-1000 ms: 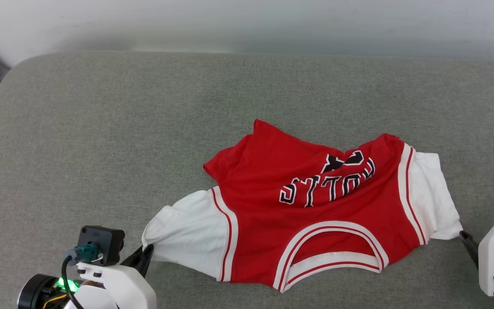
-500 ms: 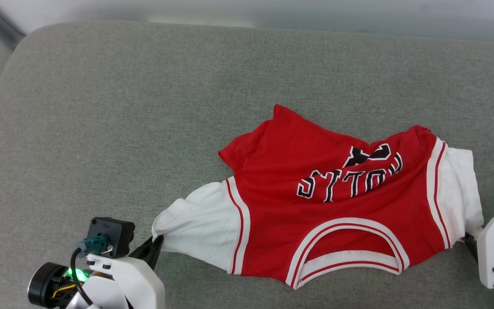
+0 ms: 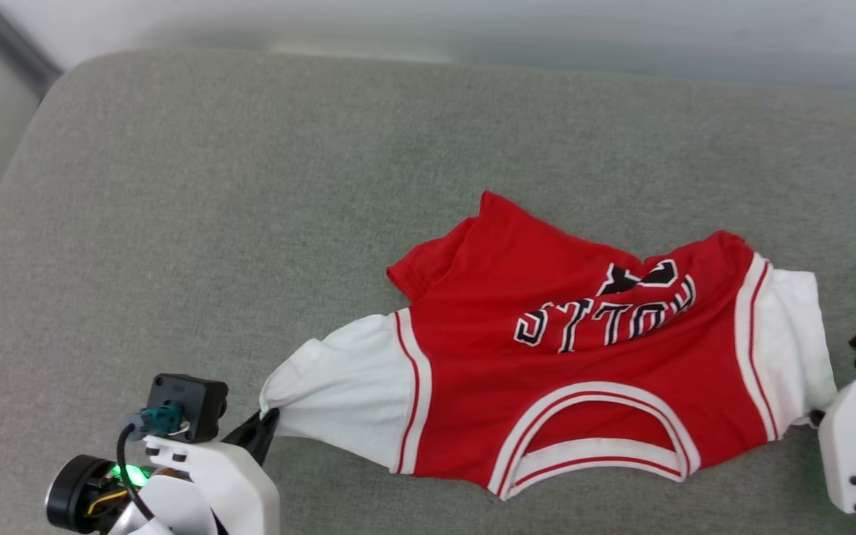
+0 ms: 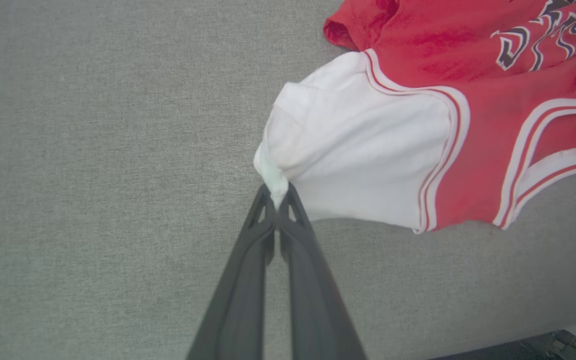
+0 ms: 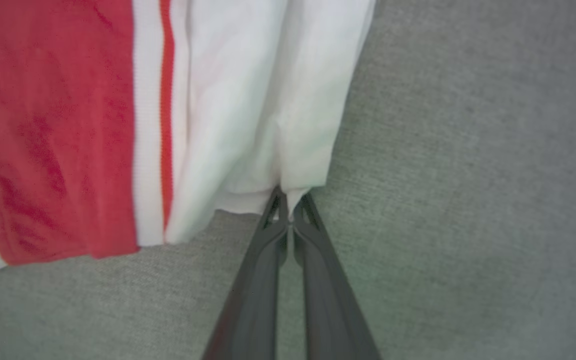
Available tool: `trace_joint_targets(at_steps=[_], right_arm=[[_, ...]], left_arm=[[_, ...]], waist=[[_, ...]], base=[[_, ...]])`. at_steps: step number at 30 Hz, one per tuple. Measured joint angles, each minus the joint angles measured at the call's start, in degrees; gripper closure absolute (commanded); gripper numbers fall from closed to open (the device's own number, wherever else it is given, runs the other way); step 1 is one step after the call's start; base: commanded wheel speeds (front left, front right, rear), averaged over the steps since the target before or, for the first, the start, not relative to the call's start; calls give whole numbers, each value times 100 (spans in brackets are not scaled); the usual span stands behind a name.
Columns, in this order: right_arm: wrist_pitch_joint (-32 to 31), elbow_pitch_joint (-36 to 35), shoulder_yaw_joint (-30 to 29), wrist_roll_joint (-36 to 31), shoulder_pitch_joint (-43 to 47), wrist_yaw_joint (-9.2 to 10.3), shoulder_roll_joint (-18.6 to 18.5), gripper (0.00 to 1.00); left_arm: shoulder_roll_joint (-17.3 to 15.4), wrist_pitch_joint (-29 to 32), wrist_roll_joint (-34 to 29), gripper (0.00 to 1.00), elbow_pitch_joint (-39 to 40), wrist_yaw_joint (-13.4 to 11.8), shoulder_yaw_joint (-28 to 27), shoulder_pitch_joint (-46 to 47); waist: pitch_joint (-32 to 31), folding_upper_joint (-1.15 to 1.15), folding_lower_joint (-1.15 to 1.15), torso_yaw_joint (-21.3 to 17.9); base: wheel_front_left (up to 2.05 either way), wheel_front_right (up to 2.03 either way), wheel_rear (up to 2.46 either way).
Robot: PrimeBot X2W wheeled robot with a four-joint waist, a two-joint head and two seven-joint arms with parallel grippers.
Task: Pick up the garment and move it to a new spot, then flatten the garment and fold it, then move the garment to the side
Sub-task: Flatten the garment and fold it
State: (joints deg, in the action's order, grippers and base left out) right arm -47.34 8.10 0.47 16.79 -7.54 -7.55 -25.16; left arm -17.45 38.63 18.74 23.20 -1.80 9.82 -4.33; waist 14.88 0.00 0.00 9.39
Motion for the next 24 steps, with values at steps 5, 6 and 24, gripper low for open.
trace_joint_targets(at_steps=[5, 6, 24], right_arm=[[127, -138, -267, 98, 87, 4, -214, 100], [138, -234, -327, 126, 95, 4, -252, 100], [-544, -2313, -1352, 931, -741, 3, -624, 100]], left_arm=[[-90, -59, 23, 100, 96, -26, -145, -90], [-114, -69, 34, 100, 141, -24, -168, -107], [-1031, -290, 172, 100, 1272, 110, -1416, 567]], waist=[[-310, 0, 0, -125], [-376, 0, 0, -159], [-1397, 0, 0, -882]], base=[[0, 0, 0], [0, 0, 0], [0, 0, 0]])
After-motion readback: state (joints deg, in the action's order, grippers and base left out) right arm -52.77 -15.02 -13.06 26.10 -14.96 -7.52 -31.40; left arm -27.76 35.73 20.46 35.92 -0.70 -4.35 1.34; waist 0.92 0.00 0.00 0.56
